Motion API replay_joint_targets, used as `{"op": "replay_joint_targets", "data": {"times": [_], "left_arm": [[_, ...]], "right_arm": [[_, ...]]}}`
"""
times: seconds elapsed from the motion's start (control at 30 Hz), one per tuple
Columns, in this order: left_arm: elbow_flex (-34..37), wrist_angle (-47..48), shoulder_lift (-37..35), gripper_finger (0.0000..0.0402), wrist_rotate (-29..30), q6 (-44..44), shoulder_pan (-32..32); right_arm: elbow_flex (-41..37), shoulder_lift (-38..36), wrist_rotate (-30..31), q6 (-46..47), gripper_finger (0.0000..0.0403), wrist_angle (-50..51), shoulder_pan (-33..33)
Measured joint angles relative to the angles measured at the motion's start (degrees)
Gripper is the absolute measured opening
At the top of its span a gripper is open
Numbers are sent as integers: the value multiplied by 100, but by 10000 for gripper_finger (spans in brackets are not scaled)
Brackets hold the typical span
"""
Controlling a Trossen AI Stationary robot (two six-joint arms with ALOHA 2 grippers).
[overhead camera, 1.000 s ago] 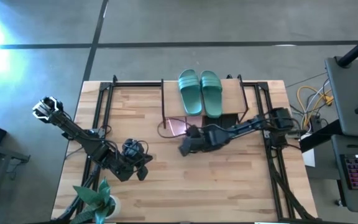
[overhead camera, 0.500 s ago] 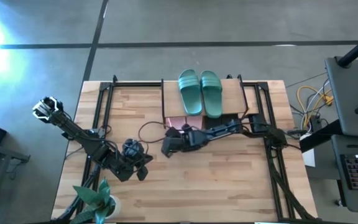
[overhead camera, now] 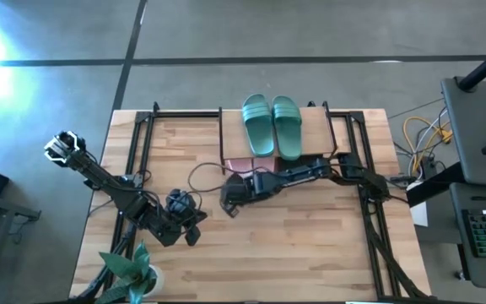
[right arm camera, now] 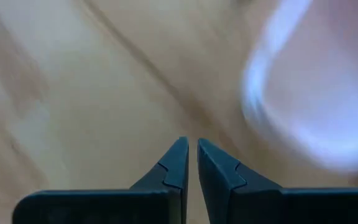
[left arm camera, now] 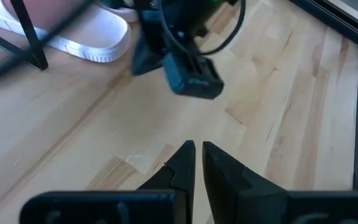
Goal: Pick and place slides into the shelf
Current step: Adjust the slides under the shelf
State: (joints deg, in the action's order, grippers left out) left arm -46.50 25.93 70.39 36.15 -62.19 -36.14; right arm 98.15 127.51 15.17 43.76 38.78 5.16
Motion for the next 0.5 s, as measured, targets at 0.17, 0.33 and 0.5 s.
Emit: {"op": "replay_joint_targets", "data": {"times": [0.17,0.33,0.5], "left_arm": [[0,-4,0,15,-3,-5,2],[0,-7,0,15,-1,-12,0],[2,-28,0,15,-3,-42,0]], "right_arm": [[-254,-4,11,985,27,641,-105],[-301,8,294,1132,27,354,-265],[-293,19,458,1138,27,4,-469]]}}
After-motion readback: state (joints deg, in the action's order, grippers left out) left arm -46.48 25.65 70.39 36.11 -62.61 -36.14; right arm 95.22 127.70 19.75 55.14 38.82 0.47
